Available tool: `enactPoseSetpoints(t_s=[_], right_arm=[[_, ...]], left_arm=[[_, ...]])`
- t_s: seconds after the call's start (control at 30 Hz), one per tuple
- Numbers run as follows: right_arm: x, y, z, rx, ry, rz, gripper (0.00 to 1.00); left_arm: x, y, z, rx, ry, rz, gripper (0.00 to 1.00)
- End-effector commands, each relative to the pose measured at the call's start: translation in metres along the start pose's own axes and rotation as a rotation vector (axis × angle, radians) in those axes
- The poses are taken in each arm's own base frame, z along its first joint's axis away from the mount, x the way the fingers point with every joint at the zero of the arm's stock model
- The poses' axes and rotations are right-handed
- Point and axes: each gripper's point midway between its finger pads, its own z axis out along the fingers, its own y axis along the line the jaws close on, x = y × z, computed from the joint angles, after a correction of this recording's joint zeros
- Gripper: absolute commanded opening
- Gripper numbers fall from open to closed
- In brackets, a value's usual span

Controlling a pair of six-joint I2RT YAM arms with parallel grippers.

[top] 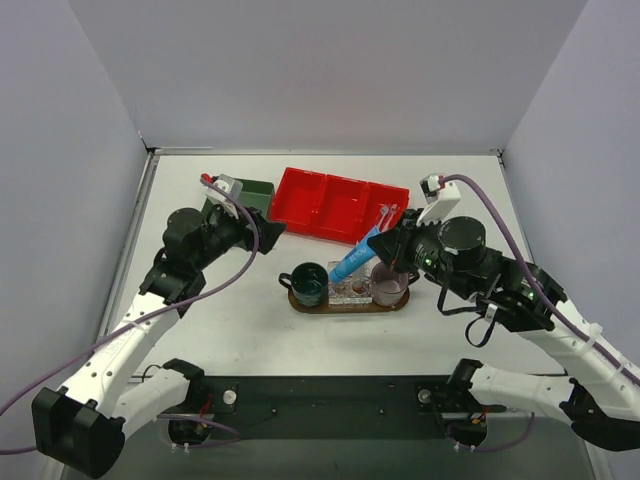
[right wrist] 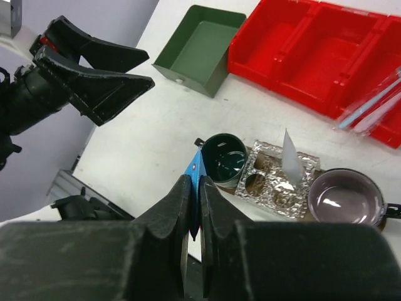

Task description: Prepare toiletry sets of a toothbrush and toothpaste on the tray

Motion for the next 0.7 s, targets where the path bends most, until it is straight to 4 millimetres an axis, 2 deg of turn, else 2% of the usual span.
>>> enactPoseSetpoints(t_s=[0.0,0.03,0.07,0.17,0.33,0.47,0.67], right_arm=[[-0.007,-0.005,0.003,0.098,-0.043,-0.15,0.0],[-0.005,-0.004,0.004,0.105,-0.036,-0.172,0.0],[-0.003,-0.005,0.01,0.133,-0.033,-0.201,0.0],[0.007,0.007,0.023,0.138,-0.001,-0.31,0.0],[0.015,0.011,0.044,0.16,0.013,-0.356,0.0],[0.025,0.006,0.063,0.207,0.027,-0.402,0.0],[0.031,0.003,0.081,0.204,0.007,-0.401,0.0]], left_arm=[[-0.021,0.025,0.0,-0.155,-0.037,-0.068,0.88],[-0.024,0.035,0.0,-0.21,-0.045,-0.067,0.88],[-0.008,0.042,0.0,-0.245,0.018,-0.086,0.88],[-0.001,0.051,0.002,-0.292,0.048,-0.1,0.88],[-0.001,0.055,0.0,-0.315,0.049,-0.082,0.88],[-0.002,0.058,-0.003,-0.333,0.049,-0.07,0.87],[-0.002,0.057,-0.002,-0.327,0.051,-0.065,0.86]])
